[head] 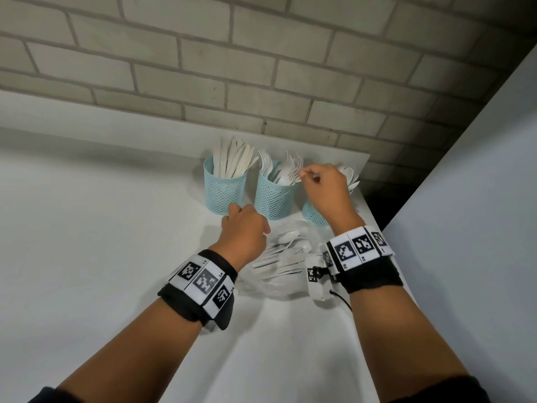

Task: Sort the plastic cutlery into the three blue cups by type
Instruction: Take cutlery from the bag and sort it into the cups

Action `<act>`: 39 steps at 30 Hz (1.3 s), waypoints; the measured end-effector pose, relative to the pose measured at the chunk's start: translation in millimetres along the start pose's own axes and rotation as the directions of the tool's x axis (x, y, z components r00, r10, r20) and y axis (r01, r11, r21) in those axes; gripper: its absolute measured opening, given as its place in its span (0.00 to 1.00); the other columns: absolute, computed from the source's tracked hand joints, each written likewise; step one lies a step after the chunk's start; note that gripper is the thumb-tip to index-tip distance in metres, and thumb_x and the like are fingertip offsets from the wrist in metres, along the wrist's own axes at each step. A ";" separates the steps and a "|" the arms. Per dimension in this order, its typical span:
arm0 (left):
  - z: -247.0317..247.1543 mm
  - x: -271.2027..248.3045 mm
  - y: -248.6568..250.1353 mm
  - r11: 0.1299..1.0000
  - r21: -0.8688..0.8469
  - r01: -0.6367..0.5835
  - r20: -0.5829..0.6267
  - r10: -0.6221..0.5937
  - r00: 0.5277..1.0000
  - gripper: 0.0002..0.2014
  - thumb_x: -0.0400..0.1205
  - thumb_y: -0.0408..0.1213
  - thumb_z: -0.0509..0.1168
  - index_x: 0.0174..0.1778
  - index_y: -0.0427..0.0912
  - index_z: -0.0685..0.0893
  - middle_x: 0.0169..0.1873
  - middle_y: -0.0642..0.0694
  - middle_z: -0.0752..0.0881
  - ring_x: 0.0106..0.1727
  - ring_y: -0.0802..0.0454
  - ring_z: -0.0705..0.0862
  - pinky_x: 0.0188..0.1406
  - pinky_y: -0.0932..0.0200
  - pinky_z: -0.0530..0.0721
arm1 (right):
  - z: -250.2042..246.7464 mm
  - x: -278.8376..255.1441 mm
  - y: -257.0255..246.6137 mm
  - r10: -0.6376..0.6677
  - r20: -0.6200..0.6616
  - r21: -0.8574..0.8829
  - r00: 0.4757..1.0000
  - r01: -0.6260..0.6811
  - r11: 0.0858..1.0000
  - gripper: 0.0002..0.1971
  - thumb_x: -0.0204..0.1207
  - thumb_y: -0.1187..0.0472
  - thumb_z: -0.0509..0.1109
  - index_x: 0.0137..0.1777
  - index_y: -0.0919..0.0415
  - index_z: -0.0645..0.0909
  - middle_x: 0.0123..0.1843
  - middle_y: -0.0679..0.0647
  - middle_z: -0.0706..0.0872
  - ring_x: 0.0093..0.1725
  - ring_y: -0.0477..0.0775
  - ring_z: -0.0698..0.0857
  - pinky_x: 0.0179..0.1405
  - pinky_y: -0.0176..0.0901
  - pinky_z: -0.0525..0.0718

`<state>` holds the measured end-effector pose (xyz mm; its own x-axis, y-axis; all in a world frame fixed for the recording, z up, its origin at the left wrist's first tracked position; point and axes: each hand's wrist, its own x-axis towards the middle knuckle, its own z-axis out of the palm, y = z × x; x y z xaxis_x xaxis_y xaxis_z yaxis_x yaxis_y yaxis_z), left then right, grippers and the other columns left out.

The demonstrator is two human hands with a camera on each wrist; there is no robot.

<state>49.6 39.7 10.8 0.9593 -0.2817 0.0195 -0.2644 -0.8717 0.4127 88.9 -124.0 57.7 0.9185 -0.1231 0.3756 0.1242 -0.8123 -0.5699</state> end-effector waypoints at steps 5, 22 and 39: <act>9.8 -0.4 13.1 0.998 -0.020 -0.057 0.156 0.059 0.986 0.14 0.82 0.36 0.61 0.62 0.39 0.82 0.61 0.41 0.83 0.63 0.42 0.79 0.64 0.51 0.78 | -10.7 -28.5 16.8 0.121 0.318 -0.058 0.940 -0.109 0.992 0.16 0.81 0.52 0.64 0.55 0.62 0.87 0.47 0.58 0.88 0.44 0.49 0.82 0.44 0.35 0.73; 30.8 5.3 17.3 0.974 0.192 -0.117 0.346 0.044 0.937 0.23 0.85 0.47 0.56 0.70 0.35 0.72 0.67 0.37 0.77 0.68 0.39 0.75 0.65 0.51 0.72 | 18.0 -57.8 53.4 0.228 0.397 0.136 0.889 -0.302 0.943 0.14 0.83 0.62 0.61 0.65 0.62 0.82 0.63 0.57 0.86 0.64 0.53 0.82 0.66 0.39 0.73; 29.1 -1.6 16.2 0.977 0.140 -0.160 0.299 0.112 0.948 0.20 0.84 0.46 0.59 0.64 0.33 0.70 0.60 0.36 0.81 0.59 0.38 0.80 0.54 0.51 0.76 | 33.4 -72.0 70.9 0.536 0.442 0.626 0.720 -0.675 0.390 0.10 0.78 0.65 0.68 0.58 0.65 0.84 0.62 0.63 0.85 0.62 0.60 0.84 0.69 0.54 0.78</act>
<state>40.9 14.3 -9.1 0.8499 -0.4844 -0.2075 -0.4254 -0.8631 0.2722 44.1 -153.7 -34.2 0.8934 -0.2717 -0.3579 -0.3364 0.1234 -0.9336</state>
